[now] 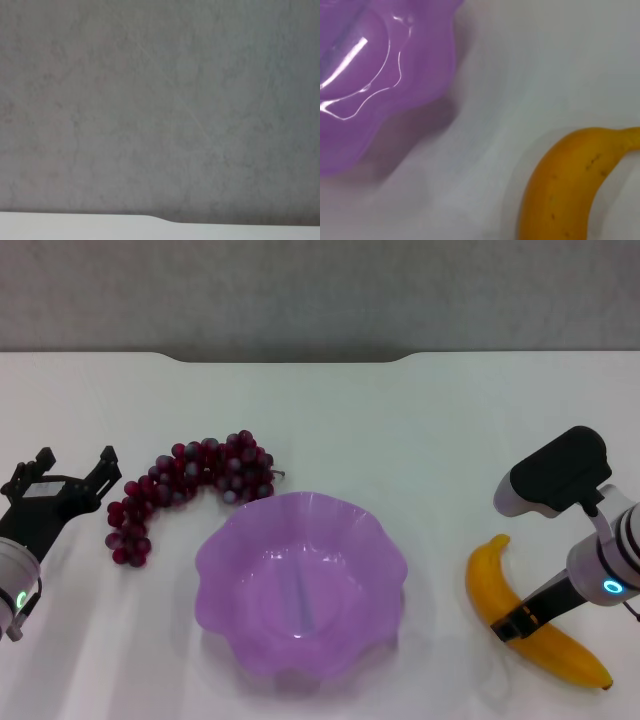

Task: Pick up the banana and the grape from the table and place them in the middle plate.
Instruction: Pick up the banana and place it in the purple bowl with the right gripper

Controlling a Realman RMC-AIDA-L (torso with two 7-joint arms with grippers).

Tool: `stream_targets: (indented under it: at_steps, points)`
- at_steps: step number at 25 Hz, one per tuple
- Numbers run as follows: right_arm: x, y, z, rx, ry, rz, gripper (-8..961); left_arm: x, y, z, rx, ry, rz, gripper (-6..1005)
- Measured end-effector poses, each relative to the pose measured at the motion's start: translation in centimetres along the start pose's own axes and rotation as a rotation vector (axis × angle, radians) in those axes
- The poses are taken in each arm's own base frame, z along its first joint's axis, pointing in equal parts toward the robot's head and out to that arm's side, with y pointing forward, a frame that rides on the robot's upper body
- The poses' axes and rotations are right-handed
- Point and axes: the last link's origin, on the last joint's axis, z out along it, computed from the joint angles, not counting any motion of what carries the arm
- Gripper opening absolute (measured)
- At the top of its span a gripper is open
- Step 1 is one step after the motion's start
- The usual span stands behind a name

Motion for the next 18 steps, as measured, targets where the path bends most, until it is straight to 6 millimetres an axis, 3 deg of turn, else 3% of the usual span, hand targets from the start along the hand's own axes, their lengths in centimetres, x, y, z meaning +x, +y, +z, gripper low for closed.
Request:
stream_targets:
  at_steps: [3,10,18]
  points:
    - [-0.1,-0.1,0.0,0.006,-0.012,0.004,498,0.0,0.0,0.0,0.0,0.0,0.001,874]
    - [-0.7,0.3,-0.7,-0.018,-0.082,0.02,499,-0.1,-0.2,-0.1,0.004,-0.003,0.0,875]
    - [-1.4,1.5,-4.5,-0.067,-0.199,0.008,501,-0.2,-0.3,-0.2,0.007,-0.006,0.002,874]
